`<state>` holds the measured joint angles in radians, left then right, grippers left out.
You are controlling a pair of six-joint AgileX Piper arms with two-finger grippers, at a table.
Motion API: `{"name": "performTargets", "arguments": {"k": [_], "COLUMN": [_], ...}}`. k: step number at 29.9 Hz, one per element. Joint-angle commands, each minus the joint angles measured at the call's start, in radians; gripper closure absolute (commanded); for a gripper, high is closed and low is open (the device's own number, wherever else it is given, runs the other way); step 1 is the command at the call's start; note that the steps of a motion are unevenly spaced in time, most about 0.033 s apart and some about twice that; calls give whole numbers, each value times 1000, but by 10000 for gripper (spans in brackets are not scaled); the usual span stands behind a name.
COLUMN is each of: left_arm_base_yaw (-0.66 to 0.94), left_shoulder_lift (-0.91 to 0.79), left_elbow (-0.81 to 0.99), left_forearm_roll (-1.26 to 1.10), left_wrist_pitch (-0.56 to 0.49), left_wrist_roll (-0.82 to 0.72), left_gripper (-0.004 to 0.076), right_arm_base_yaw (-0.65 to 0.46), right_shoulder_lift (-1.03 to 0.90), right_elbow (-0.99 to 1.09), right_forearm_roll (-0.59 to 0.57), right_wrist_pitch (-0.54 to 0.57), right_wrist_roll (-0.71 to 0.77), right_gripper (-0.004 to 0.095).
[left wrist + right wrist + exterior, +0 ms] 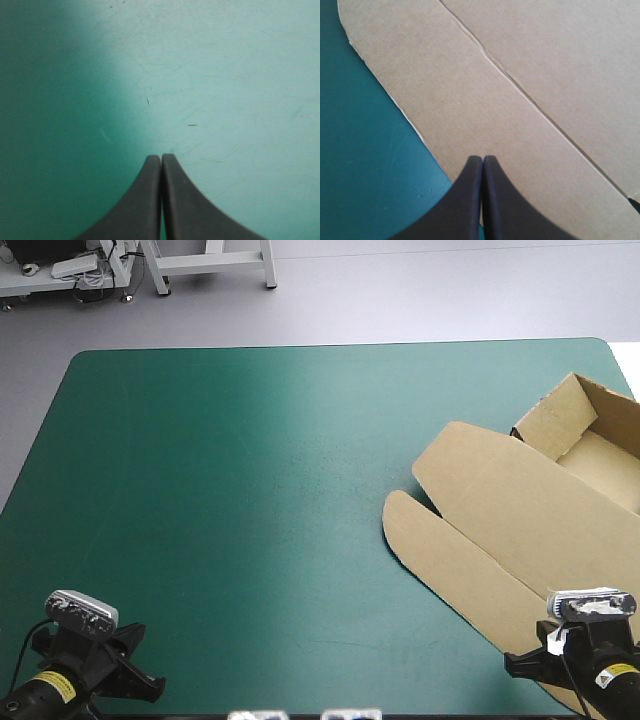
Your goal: Fold the box
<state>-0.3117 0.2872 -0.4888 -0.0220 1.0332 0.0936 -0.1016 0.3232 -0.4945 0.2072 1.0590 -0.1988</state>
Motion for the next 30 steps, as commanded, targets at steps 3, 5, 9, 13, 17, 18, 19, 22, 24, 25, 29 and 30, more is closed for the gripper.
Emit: {"name": "performTargets", "arguments": {"k": [3,5,9,13,17,18,19,22,24,25,29,30], "left_arm_base_yaw": [-4,-4,-4,-4,-4,-4,-4,-4,-4,-4,-4,-4], "left_shoulder_lift": [10,10,10,10,10,10,10,10,10,10,10,10], "left_elbow": [-23,-23,-23,-23,-23,-23,-23,-23,-23,-23,-23,-23], "left_forearm_roll": [-9,-9,-9,-9,-9,-9,-9,-9,-9,-9,-9,-9], "left_wrist_pitch": [-47,-37,-17,-17,-17,-17,-17,-17,-17,-17,-17,-17], "left_wrist_roll": [-7,-7,-7,1,-3,-3,-3,-3,-1,-2,0,0], "left_gripper": [733,733,733,733,733,733,733,733,733,733,733,733], "right_arm_base_yaw": [-1,-1,-1,-1,-1,-1,-1,-1,-1,-1,-1,-1], "right_shoulder_lift": [9,9,9,9,9,9,9,9,9,9,9,9], "right_elbow": [-24,-24,-24,-24,-24,-24,-24,-24,-24,-24,-24,-24], "right_forearm_roll": [12,12,12,12,12,12,12,12,12,12,12,12], "right_wrist_pitch": [-54,-54,-54,-54,-54,-54,-54,-54,-54,-54,-54,-54], "right_wrist_roll": [-5,-5,-5,-5,-5,-5,-5,-5,-5,-5,-5,-5], "right_gripper": [926,926,926,926,926,926,926,926,926,926,926,926]}}
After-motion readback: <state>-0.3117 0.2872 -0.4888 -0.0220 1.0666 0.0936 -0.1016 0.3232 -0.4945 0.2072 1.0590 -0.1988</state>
